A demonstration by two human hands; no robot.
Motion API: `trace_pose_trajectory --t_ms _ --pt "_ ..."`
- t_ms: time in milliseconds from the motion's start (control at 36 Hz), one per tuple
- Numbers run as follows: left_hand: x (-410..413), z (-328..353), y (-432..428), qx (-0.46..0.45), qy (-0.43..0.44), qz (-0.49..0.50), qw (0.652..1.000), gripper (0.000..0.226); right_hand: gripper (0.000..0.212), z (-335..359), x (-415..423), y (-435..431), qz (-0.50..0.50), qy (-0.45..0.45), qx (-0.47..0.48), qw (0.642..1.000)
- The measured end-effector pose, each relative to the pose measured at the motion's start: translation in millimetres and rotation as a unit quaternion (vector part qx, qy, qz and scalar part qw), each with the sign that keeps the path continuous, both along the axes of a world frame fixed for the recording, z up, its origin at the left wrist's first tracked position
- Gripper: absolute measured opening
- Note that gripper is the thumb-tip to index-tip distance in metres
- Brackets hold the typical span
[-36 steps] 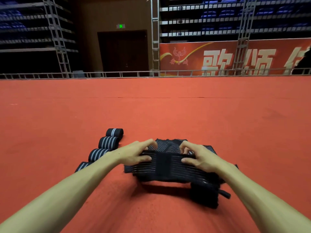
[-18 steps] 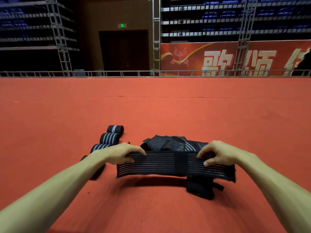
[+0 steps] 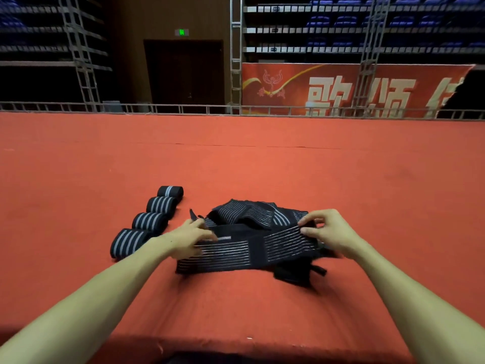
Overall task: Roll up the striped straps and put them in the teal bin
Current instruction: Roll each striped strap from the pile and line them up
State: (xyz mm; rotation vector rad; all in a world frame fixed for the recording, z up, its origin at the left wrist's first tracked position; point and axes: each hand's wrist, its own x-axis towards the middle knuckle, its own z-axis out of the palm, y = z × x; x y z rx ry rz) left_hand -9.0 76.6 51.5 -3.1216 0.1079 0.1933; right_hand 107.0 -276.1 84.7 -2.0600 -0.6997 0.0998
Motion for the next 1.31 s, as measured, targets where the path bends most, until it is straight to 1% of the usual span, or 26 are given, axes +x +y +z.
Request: trace_pose_trajectory --t_ms 56,111,139,194,250,306,389,417,444,472,500,528,556,583,611,639,694,750,833,861,944,1000,1111,1167,1222,1306 --pt "1 5 -31 -0.104 -0.084 -0.022 0.991 0.043 0.005 2 -17 12 -0.012 0.051 0.075 0.996" --pt "-1 8 -68 -0.211 -0.155 -0.077 0.962 0.038 0.005 2 -32 26 -0.026 0.107 0.145 0.983" --pt "-4 10 -86 -0.26 -0.172 -0.1 0.945 0.037 0.004 3 -39 32 -0.03 0.15 0.188 0.97" --pt "-10 9 -117 -0.349 -0.192 -0.131 0.908 0.042 0.007 3 -51 41 -0.029 0.248 0.282 0.927" --pt "-14 2 -138 -0.391 -0.228 -0.143 0.88 0.042 0.011 2 -60 46 -0.03 0.328 0.349 0.877" --pt "-15 -7 -145 -0.405 -0.279 -0.131 0.861 0.034 0.013 -3 -69 49 -0.037 0.382 0.385 0.84" --pt "-18 -20 -144 -0.421 -0.351 -0.068 0.834 0.032 0.016 -12 -83 47 -0.032 0.423 0.417 0.804" --pt "-20 -22 -143 -0.435 -0.363 -0.038 0.823 0.031 0.017 -16 -89 47 -0.026 0.429 0.418 0.8" --pt "-22 -25 -143 -0.448 -0.369 -0.008 0.814 0.031 0.017 -21 -94 46 -0.022 0.418 0.409 0.811" --pt "-23 -26 -143 -0.462 -0.372 0.014 0.805 0.033 0.017 -28 -96 46 -0.025 0.375 0.38 0.845" --pt "-24 -26 -142 -0.478 -0.372 0.028 0.795 0.036 0.016 -36 -97 45 -0.04 0.302 0.336 0.891" --pt "-25 -27 -141 -0.496 -0.368 0.037 0.786 0.037 0.016 -43 -97 44 -0.058 0.204 0.289 0.933" --pt "-25 -27 -140 -0.512 -0.363 0.042 0.777 0.036 0.018 -49 -96 45 -0.068 0.107 0.255 0.959" --pt "-26 -27 -139 -0.526 -0.355 0.043 0.772 0.034 0.021 -54 -95 45 -0.066 0.031 0.238 0.969" --pt "-26 -27 -139 -0.534 -0.346 0.04 0.771 0.032 0.025 -57 -96 45 -0.054 -0.019 0.236 0.97" --pt "-27 -27 -140 -0.538 -0.334 0.037 0.773 0.032 0.03 -59 -98 45 -0.036 -0.048 0.236 0.97" --pt "-28 -28 -145 -0.53 -0.318 0.027 0.785 0.032 0.036 -64 -100 46 -0.014 -0.09 0.218 0.972" --pt "-30 -28 -150 -0.512 -0.312 0.008 0.8 0.034 0.041 -69 -98 48 -0.026 -0.119 0.192 0.974" --pt "-31 -32 -153 -0.494 -0.273 -0.012 0.826 0.024 0.04 -73 -93 45 -0.037 -0.1 0.206 0.973" --pt "-31 -34 -153 -0.489 -0.255 -0.02 0.834 0.025 0.041 -74 -92 44 -0.042 -0.1 0.213 0.971" --pt "-32 -42 -154 -0.456 -0.203 -0.039 0.866 0.045 0.044 -70 -88 35 -0.059 -0.121 0.209 0.969" --pt "-28 -45 -158 -0.426 -0.203 -0.038 0.881 0.052 0.042 -69 -81 28 -0.068 -0.129 0.2 0.969" --pt "-21 -40 -172 -0.461 -0.251 -0.04 0.85 0.049 0.042 -65 -70 13 -0.033 -0.121 0.179 0.976" --pt "-18 -36 -178 -0.448 -0.247 -0.065 0.857 0.044 0.04 -62 -63 6 -0.041 -0.143 0.18 0.972" --pt "-17 -34 -182 -0.436 -0.223 -0.086 0.867 0.044 0.036 -52 -57 1 -0.054 -0.139 0.209 0.967" --pt "-16 -30 -187 -0.452 -0.202 -0.097 0.863 0.059 0.035 -30 -52 -1 -0.056 -0.133 0.25 0.957"
